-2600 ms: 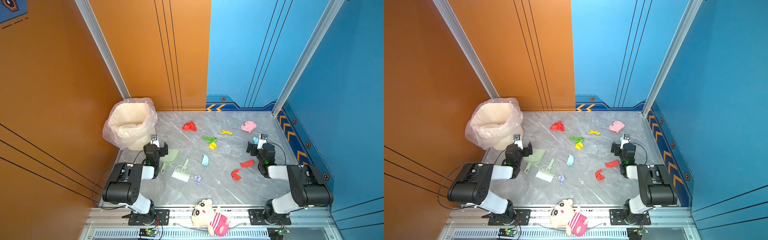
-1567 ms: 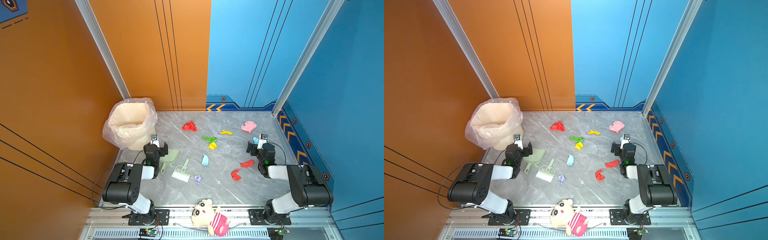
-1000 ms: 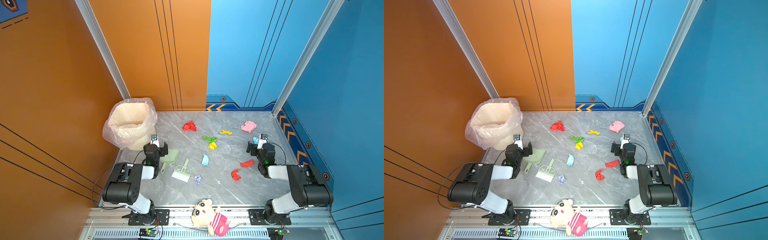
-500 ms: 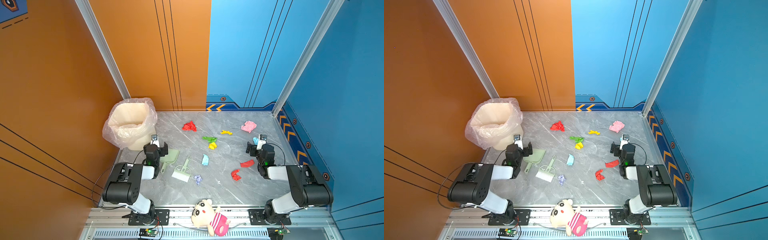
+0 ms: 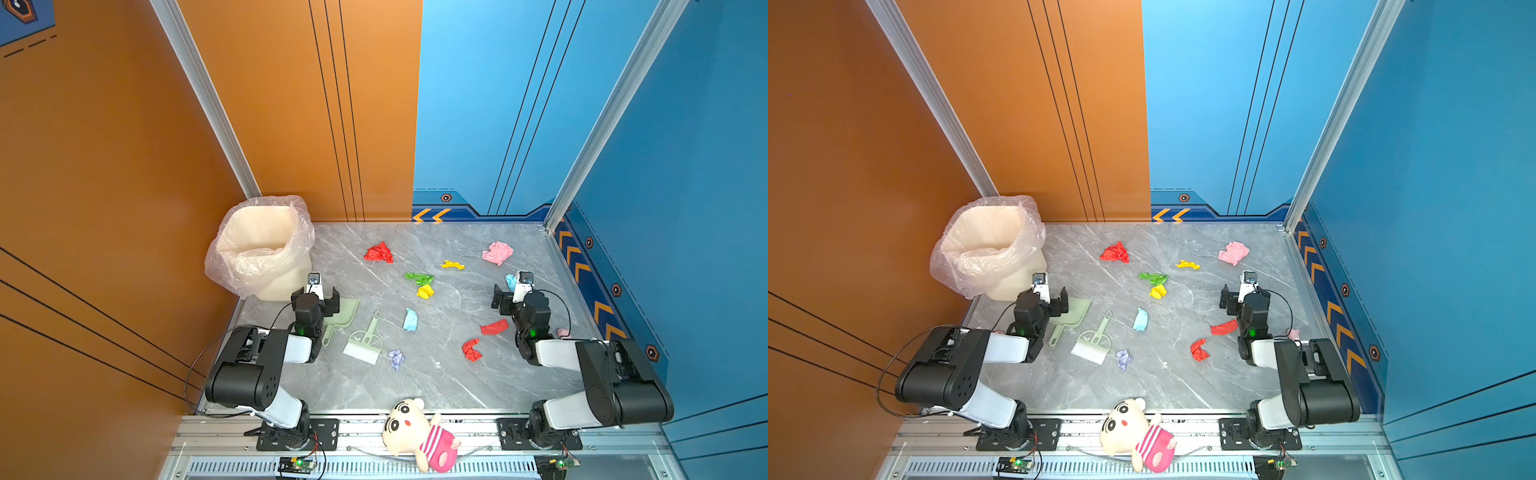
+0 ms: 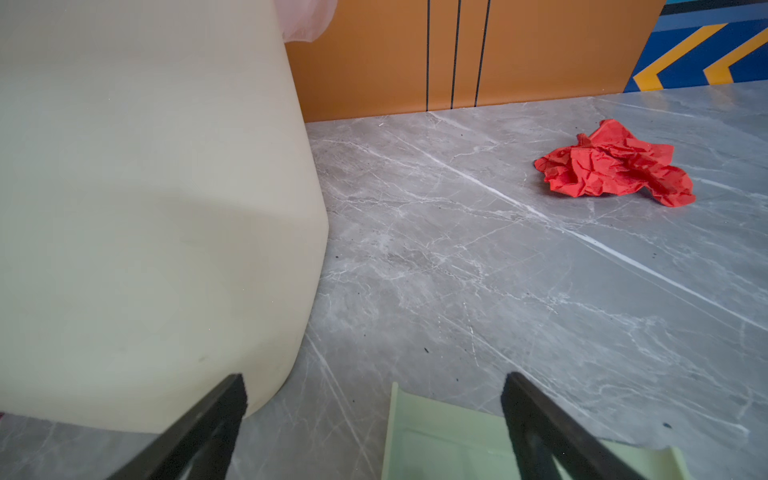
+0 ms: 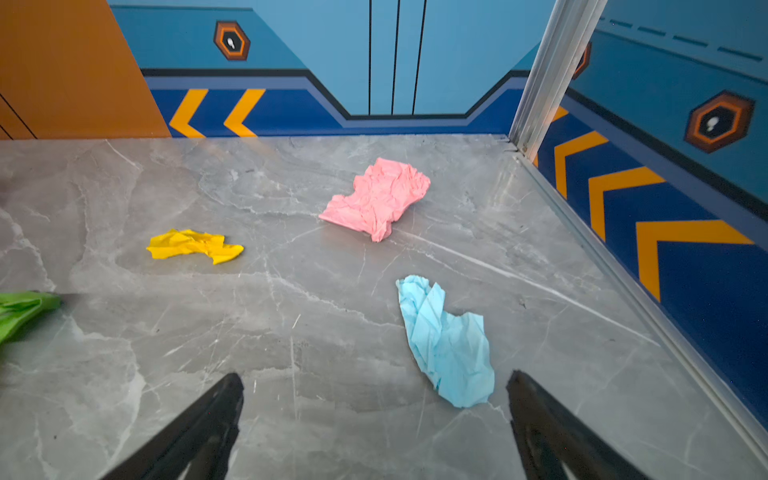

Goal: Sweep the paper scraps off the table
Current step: 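Move the left gripper toward the green brush while the right gripper advances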

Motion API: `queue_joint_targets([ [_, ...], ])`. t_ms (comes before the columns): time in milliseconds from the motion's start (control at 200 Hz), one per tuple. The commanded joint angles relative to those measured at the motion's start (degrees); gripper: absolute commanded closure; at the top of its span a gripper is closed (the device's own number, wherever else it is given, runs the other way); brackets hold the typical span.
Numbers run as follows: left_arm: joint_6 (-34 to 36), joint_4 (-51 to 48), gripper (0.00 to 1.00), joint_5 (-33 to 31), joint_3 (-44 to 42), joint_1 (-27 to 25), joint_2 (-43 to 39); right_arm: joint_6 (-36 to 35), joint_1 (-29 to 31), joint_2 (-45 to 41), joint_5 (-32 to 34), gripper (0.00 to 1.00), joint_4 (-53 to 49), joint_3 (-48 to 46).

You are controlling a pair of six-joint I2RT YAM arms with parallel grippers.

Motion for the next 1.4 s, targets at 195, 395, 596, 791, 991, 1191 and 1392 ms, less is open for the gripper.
queue_joint_targets([
  [195,1.86,0.71,0.02,-1.83,-2.47,-1.02,-6.88,-0.33,0.7,-8.67,-1.21,0.0,-23.82,9.43],
  [395,3.07,-7.94,0.02,-3.65,-0.59,-2.94,-13.15,0.56,1.87,-11.54,-6.11,0.0,-36.73,16.26],
  [596,0.79,-17.21,0.02,-3.37,1.06,-5.64,-19.79,1.11,3.54,-11.99,-10.89,0.0,-48.1,22.79],
  [791,-0.68,-24.03,0.02,-5.47,1.94,-11.59,-26.67,0.52,5.99,-11.48,-14.57,0.0,-56.7,28.35],
  [991,-2.52,-37.05,0.02,-9.55,5.51,-18.38,-29.85,2.32,7.86,-11.56,-19.85,0.0,-61.08,31.86],
  [1191,-8.85,-50.75,0.02,-10.67,9.78,-21.96,-31.2,1.08,10.74,-10.92,-21.95,0.0,-66.33,36.15],
  [1392,-18.32,-60.16,0.02,-10.39,12.25,-24.05,-33.72,0.94,13.09,-9.15,-23.43,0.0,-67.37,38.5],
])
